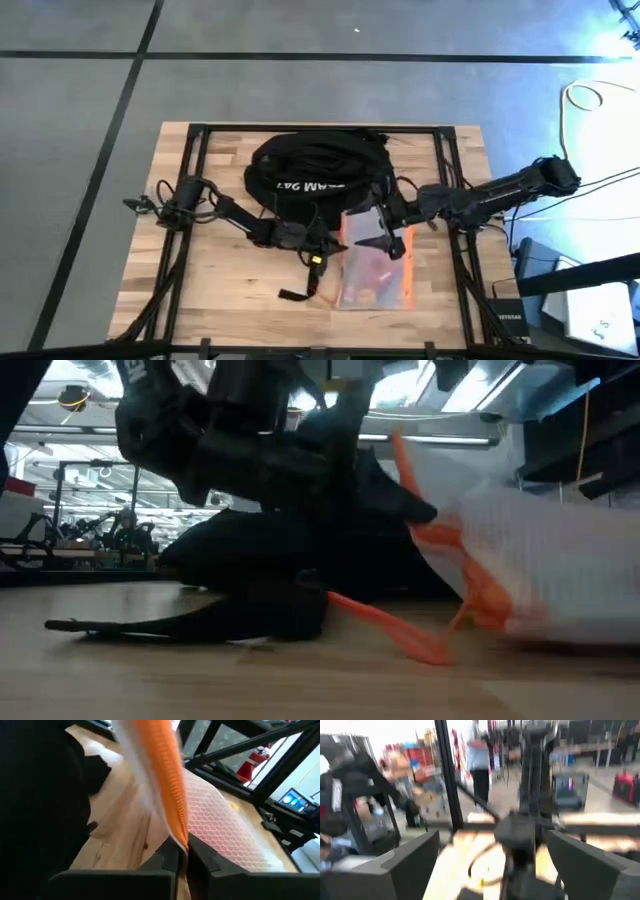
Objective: Unpack backpack
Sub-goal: Remove the transparent white zip bag from the black backpack
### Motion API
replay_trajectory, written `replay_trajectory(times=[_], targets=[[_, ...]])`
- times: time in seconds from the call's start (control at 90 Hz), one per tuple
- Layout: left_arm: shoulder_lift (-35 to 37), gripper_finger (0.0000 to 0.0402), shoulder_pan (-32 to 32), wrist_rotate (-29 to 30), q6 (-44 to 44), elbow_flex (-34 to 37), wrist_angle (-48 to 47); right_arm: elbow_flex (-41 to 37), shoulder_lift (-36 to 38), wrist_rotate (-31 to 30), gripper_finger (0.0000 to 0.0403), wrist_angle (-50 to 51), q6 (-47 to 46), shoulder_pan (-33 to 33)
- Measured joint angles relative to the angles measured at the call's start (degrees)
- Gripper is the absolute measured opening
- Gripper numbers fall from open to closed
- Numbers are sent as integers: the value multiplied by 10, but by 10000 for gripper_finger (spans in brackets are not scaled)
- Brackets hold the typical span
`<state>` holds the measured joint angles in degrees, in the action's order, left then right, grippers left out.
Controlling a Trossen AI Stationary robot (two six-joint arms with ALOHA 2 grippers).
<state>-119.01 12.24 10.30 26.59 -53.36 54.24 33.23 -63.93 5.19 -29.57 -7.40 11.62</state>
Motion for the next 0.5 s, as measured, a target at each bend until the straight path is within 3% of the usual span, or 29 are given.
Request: replay_trajectory(times=[0.144,0.244,0.5], targets=[[0,4,0,-77,-33,0,26,0,-8,-14,350,101,-15,0],[2,28,2,-100,-49,0,37,-1,-31,-17,350,136,-46,0],[3,183,0,-125,-28,0,35,-1,-121,-17,350,138,-76,0]])
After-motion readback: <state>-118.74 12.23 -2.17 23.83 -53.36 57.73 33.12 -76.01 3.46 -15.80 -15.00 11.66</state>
